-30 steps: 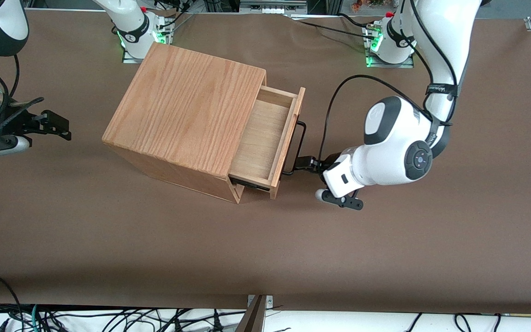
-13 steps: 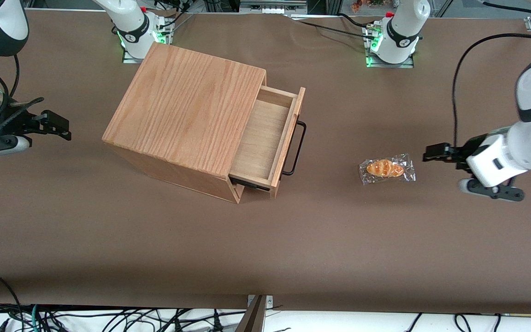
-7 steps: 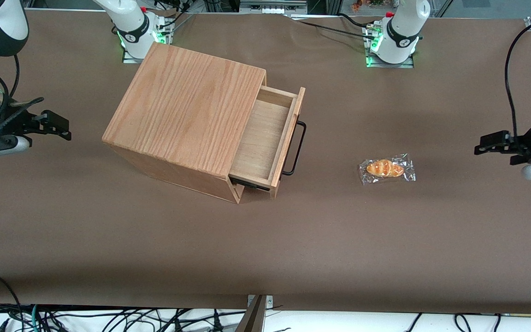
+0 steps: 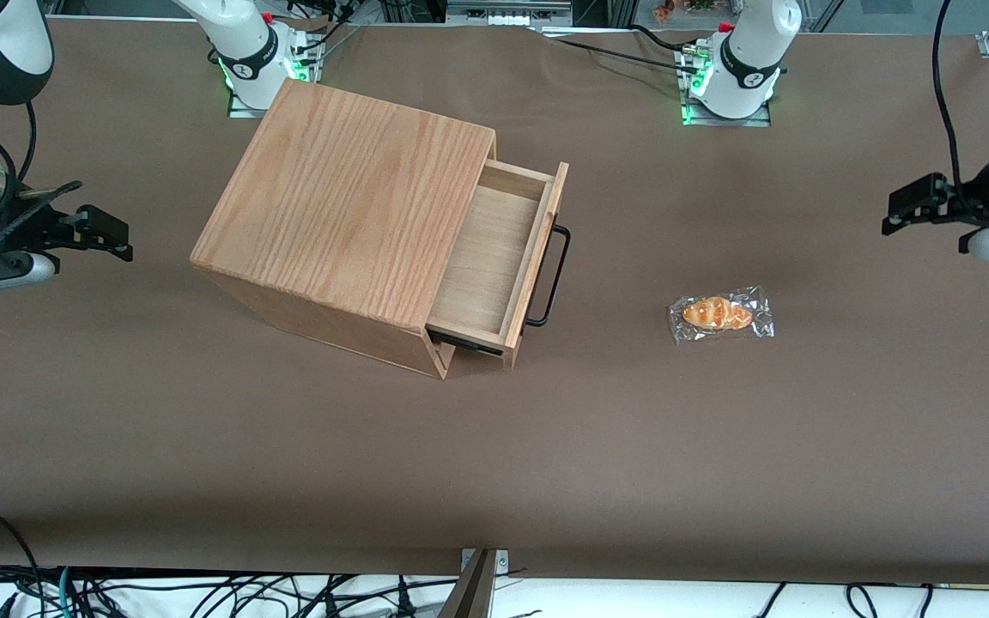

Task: Open top drawer with left arm

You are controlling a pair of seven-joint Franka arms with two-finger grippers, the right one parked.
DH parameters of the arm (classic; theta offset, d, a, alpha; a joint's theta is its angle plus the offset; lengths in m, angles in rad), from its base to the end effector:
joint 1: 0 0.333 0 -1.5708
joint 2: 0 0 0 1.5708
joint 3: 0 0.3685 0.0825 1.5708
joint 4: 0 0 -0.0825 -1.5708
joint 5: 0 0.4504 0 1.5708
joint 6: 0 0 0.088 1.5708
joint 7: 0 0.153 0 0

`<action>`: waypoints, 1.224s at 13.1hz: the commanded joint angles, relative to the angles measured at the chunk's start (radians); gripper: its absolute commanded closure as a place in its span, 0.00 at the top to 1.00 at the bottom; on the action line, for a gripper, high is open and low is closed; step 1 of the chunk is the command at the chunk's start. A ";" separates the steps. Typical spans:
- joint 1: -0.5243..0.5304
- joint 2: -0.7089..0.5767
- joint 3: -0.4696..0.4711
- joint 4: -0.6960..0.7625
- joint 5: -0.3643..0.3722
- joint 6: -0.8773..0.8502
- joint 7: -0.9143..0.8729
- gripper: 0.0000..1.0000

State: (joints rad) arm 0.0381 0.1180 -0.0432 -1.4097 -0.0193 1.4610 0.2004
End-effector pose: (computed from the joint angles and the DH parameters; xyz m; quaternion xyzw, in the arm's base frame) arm 0.6493 -0.0047 0.6326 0.9940 -0.1032 -0.0319 0.0154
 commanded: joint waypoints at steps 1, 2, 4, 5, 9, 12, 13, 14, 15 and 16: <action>-0.010 -0.067 0.000 -0.051 0.032 0.001 -0.012 1.00; -0.017 -0.069 0.000 -0.054 0.022 -0.008 -0.013 1.00; -0.027 -0.070 -0.004 -0.054 0.019 -0.010 -0.021 1.00; -0.027 -0.070 -0.004 -0.060 0.019 -0.010 -0.022 1.00; -0.027 -0.061 -0.004 -0.066 0.018 0.057 -0.021 1.00; -0.026 -0.054 -0.003 -0.067 0.030 0.079 -0.027 1.00; -0.026 -0.052 -0.003 -0.068 0.032 0.082 -0.027 1.00; -0.026 -0.052 -0.001 -0.068 0.035 0.082 -0.027 1.00; -0.026 -0.052 -0.001 -0.068 0.041 0.082 -0.026 1.00; -0.026 -0.052 -0.001 -0.068 0.056 0.084 -0.026 1.00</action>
State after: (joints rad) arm 0.0150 0.0740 -0.0424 -1.4669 -0.0120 1.5307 0.1825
